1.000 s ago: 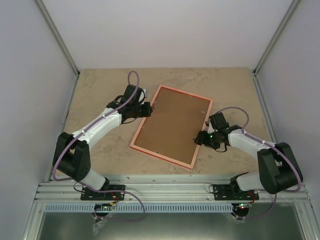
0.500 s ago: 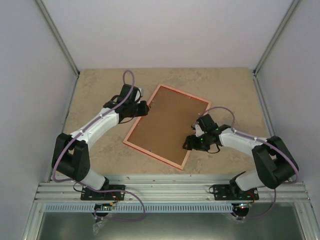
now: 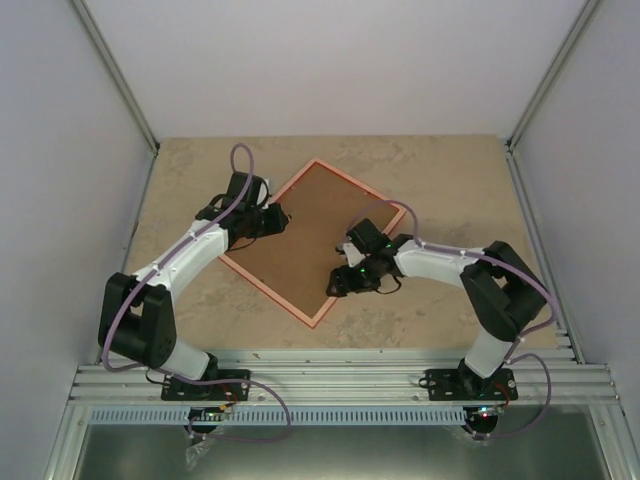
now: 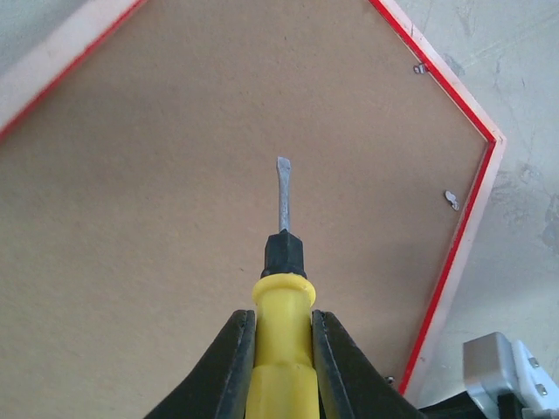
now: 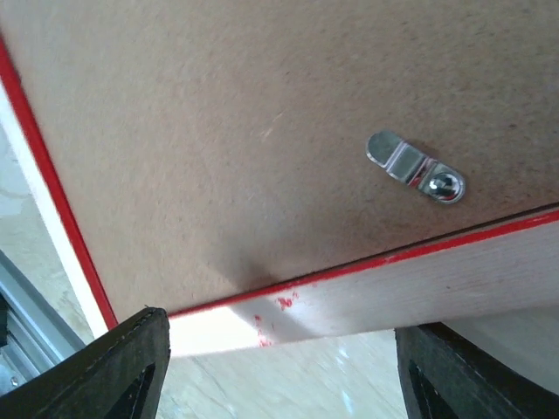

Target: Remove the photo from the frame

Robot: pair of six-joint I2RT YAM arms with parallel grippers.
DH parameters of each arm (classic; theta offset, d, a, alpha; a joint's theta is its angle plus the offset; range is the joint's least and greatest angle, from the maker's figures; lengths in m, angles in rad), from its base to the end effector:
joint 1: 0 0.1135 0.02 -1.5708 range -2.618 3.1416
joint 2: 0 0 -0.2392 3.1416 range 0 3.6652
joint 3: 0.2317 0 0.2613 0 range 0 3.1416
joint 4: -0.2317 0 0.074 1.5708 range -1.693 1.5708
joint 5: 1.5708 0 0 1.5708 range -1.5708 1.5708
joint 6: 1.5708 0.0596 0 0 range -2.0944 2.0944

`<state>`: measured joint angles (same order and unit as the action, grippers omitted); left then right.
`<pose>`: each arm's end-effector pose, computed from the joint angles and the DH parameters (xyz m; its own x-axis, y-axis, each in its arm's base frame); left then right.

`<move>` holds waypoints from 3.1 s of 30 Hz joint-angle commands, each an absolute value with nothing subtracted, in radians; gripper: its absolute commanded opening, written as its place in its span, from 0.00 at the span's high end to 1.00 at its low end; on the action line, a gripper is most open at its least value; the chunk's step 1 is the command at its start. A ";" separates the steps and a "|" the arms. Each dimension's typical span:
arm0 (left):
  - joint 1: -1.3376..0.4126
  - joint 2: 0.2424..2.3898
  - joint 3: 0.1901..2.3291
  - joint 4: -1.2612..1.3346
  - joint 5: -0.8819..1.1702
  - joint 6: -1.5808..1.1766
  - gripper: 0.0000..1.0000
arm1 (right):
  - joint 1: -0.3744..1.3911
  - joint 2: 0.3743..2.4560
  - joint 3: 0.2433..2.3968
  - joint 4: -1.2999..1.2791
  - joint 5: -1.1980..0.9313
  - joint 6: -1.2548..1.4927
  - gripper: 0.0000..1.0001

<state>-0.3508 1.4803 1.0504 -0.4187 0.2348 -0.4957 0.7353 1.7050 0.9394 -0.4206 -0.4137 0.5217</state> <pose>0.3162 -0.1305 0.2012 -0.8475 -0.1825 -0.4984 0.0859 0.8796 -0.4680 0.2251 0.2359 0.0984 -0.9579 -0.2511 -0.1396 -0.2869 0.8109 0.5100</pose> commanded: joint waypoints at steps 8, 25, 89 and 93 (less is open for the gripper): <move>-0.321 1.412 1.011 -0.390 0.257 -0.520 1.00 | 0.768 1.753 1.097 -0.479 -0.394 0.400 0.29; -0.319 1.434 1.021 -0.399 0.319 -0.517 1.00 | 0.275 1.792 1.302 -0.399 -0.425 0.257 0.29; -0.426 1.523 1.074 -0.388 0.388 -0.506 1.00 | 0.463 1.793 1.033 -0.284 -0.420 0.369 0.49; -0.440 1.559 1.092 -0.384 0.389 -0.494 1.00 | 0.466 1.803 1.038 -0.270 -0.387 0.379 0.53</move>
